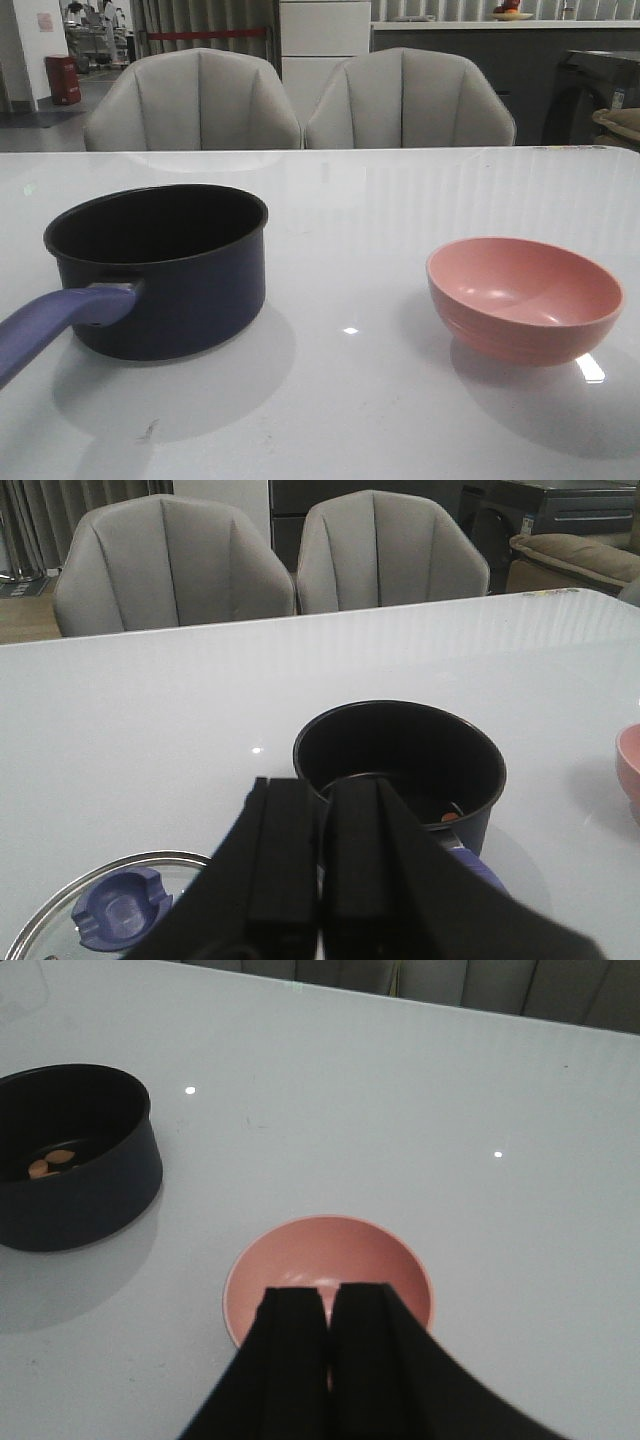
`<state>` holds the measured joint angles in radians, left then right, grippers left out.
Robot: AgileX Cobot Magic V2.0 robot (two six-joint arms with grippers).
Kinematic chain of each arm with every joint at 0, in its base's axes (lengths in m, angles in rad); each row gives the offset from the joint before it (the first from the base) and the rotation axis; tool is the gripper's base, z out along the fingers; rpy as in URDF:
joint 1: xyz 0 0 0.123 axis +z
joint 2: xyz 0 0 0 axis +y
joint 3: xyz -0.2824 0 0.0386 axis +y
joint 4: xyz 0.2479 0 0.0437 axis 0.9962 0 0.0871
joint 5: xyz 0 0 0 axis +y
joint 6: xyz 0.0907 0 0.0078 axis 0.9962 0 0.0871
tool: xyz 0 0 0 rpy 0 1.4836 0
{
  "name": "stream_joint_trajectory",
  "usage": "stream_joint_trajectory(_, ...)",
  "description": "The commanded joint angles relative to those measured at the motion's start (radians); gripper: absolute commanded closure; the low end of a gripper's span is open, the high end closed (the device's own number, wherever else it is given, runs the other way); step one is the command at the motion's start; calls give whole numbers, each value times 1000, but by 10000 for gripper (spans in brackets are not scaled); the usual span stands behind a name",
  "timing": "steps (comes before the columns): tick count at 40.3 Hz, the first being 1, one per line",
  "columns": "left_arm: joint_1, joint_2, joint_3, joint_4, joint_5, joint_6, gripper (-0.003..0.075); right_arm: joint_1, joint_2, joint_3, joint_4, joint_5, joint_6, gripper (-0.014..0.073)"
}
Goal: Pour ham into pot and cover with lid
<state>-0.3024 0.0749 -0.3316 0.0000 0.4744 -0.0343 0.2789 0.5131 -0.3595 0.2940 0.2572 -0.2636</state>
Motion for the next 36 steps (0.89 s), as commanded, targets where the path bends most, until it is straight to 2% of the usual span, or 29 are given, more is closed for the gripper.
stream_joint_trajectory(1, -9, 14, -28, 0, -76, -2, 606, 1, -35, 3, 12, -79, -9, 445)
stream_joint_trajectory(12, -9, 14, -28, 0, -38, -2, 582, 1, -39, 37, 12, -78, -9, 445)
stream_joint_trajectory(17, -9, 14, -28, 0, -38, -2, 462, 1, -39, 37, 12, -77, -9, 445)
stream_joint_trajectory(23, -9, 14, -28, 0, -45, -4, 208, 1, -39, 37, 12, -77, -9, 445)
stream_joint_trajectory(27, 3, 33, -48, 17, -40, -62, 87, 1, -39, 37, 12, -77, -9, 445)
stream_joint_trajectory(31, 26, 85, -79, 90, 0, -197, 46, 1, -39, 37, 12, -77, -9, 445)
stream_joint_trajectory(36, 62, 190, -130, 164, 63, -292, 45, 1, -39, 37, 12, -77, -9, 445)
